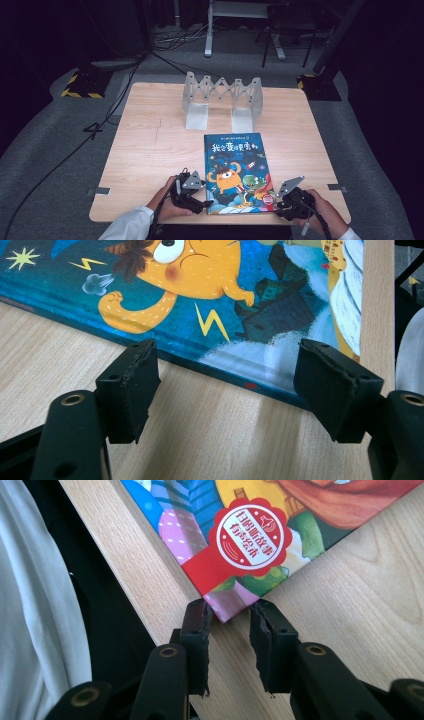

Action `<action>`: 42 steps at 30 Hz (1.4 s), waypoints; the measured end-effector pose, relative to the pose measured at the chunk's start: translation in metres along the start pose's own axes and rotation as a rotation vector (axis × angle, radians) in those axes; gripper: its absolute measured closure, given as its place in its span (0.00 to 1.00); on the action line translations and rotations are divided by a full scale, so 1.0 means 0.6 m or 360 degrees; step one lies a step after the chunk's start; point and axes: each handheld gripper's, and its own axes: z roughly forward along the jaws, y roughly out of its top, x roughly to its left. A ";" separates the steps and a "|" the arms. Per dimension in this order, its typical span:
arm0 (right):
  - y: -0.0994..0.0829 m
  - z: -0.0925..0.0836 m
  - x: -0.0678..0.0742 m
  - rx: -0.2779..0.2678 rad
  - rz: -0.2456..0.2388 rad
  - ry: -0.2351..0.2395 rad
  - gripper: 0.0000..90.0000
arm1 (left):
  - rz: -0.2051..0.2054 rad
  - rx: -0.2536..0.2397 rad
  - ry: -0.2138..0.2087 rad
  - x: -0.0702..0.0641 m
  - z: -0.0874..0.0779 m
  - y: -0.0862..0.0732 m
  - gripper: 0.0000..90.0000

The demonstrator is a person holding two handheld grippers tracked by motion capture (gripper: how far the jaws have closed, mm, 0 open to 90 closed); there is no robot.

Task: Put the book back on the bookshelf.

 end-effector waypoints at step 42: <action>0.130 0.013 -0.200 -0.0682 0.0392 0.0307 0.44 | -0.0091 0.0006 0.0068 0.035 -0.011 -0.006 0.17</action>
